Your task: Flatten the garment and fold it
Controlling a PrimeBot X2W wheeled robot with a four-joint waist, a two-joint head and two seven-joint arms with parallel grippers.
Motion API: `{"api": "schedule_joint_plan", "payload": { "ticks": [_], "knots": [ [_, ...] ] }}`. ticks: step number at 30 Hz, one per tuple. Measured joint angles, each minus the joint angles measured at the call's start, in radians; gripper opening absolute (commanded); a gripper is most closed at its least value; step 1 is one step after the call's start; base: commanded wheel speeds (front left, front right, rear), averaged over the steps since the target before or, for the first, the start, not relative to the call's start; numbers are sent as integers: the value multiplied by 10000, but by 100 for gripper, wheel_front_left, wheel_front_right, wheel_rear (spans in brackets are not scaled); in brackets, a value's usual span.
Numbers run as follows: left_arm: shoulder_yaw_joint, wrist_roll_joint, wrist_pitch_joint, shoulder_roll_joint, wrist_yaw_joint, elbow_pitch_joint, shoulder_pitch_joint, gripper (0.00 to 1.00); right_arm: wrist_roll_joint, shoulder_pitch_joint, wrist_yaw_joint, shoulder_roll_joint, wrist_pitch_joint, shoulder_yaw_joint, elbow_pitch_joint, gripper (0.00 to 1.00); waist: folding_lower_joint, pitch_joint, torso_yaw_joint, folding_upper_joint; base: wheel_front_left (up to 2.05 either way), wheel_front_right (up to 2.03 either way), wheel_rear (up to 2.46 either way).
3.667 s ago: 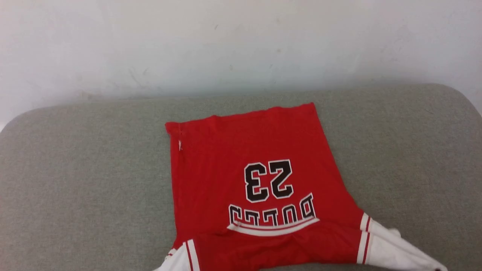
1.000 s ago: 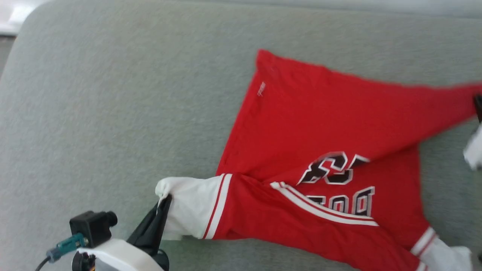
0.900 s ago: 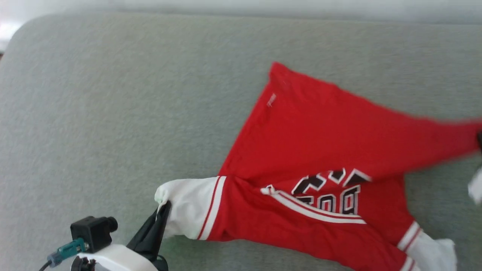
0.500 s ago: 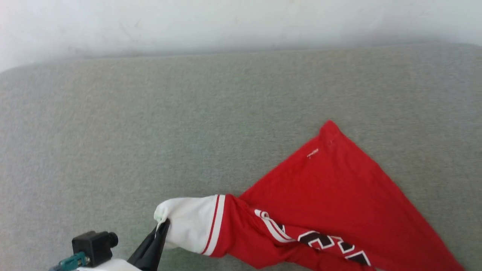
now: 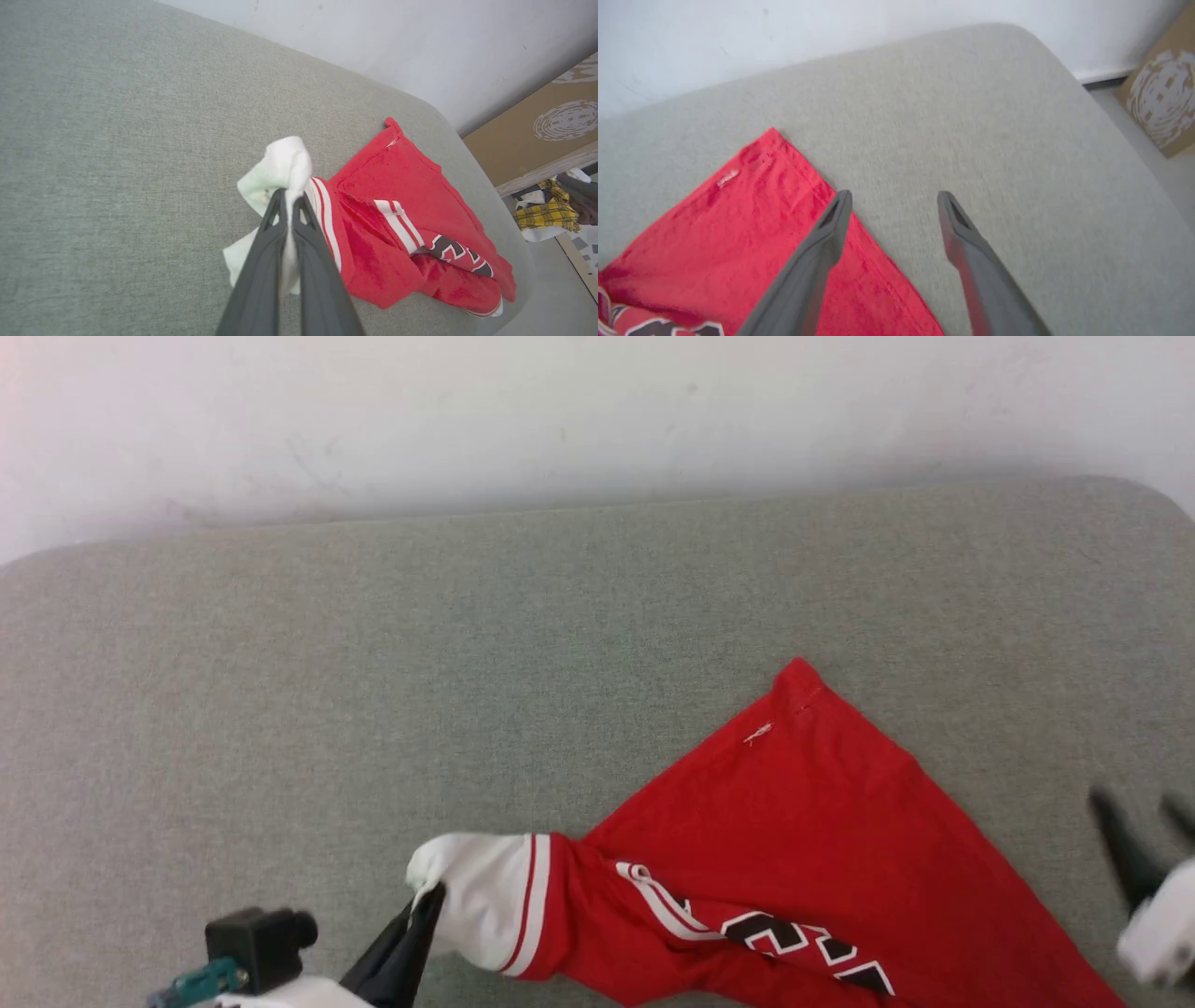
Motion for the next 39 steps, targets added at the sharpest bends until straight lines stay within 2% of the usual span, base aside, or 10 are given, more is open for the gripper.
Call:
{"api": "schedule_joint_plan", "payload": {
  "ticks": [3,6,16,24,27,28,29,30,34,39],
  "knots": [
    [-109,25,-2,-52,-142,-19,-384,0,-117,-1084,0,-474,458,359,-755,100,0,212,110,0,0,0,0],
    [-284,102,-4,-121,-278,15,-777,0,-405,-2029,0,-777,1062,920,-579,100,0,485,316,0,0,0,0],
    [-759,192,-27,-458,-702,589,-1811,0,-895,-4181,0,-1436,1733,3060,2075,100,2,1528,1390,0,0,0,0],
    [-959,288,-113,-583,-976,945,-2300,0,-1018,-5004,2,-1845,1766,3478,3825,100,1,2294,2014,0,0,0,0],
    [-1018,288,-113,-631,-1035,1066,-2513,0,-836,-5140,0,-1981,1883,3597,4117,100,0,2535,2187,0,0,0,0],
    [-1026,288,-115,-654,-1037,1099,-2555,0,-725,-5212,-2,-2023,2010,3609,4138,83,-1,2605,2233,0,0,0,0],
    [-1035,288,-117,-671,-1066,1141,-2588,0,-612,-5266,-4,-2104,2234,3691,4136,16,-1,2669,2273,0,0,0,0],
    [-1039,286,-127,-675,-1101,1185,-2619,0,-485,-5312,-2,-2213,2476,3787,4100,0,-1,2726,2305,0,0,0,0],
    [-1009,286,-203,-671,-1101,1315,-2643,0,-211,-5354,2,-2307,2840,3862,3814,0,0,2809,2299,0,0,0,0],
    [-955,288,-293,-593,-1122,1384,-2697,0,-242,-5255,2,-2234,2387,3766,3737,0,1,2569,2147,0,0,0,0]
  ]
}}
